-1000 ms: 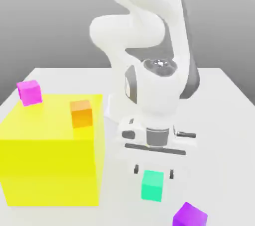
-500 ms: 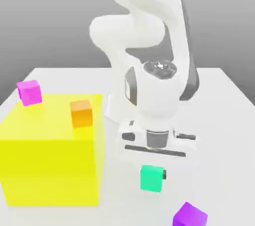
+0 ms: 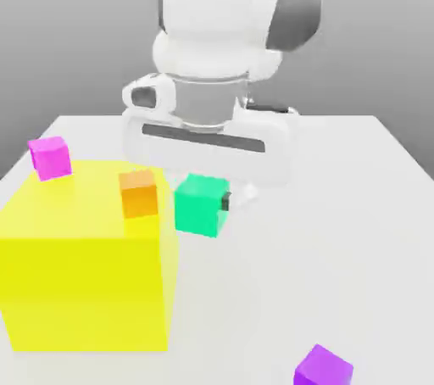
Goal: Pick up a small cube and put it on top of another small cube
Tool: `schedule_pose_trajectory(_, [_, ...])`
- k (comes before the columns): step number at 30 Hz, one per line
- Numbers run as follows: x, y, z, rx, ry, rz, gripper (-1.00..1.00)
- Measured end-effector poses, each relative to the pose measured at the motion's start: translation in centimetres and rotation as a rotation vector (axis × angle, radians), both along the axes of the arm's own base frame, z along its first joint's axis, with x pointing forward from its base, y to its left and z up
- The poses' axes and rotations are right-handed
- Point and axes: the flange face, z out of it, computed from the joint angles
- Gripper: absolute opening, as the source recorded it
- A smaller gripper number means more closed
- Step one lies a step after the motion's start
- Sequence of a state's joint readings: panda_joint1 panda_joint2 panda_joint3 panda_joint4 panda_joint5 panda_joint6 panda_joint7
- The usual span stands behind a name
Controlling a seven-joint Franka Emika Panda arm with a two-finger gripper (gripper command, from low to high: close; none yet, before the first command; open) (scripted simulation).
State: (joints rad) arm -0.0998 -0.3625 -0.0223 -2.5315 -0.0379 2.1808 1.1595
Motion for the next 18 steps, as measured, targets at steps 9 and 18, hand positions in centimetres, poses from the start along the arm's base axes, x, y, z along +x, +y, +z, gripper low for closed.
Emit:
schedule_pose_trajectory(9, [-4.3,-5.5,-0.9,0.030,0.004,-0.275,1.00])
schedule_pose_trajectory(18, [-4.2,-5.6,1.2,0.026,0.005,-0.277,1.00])
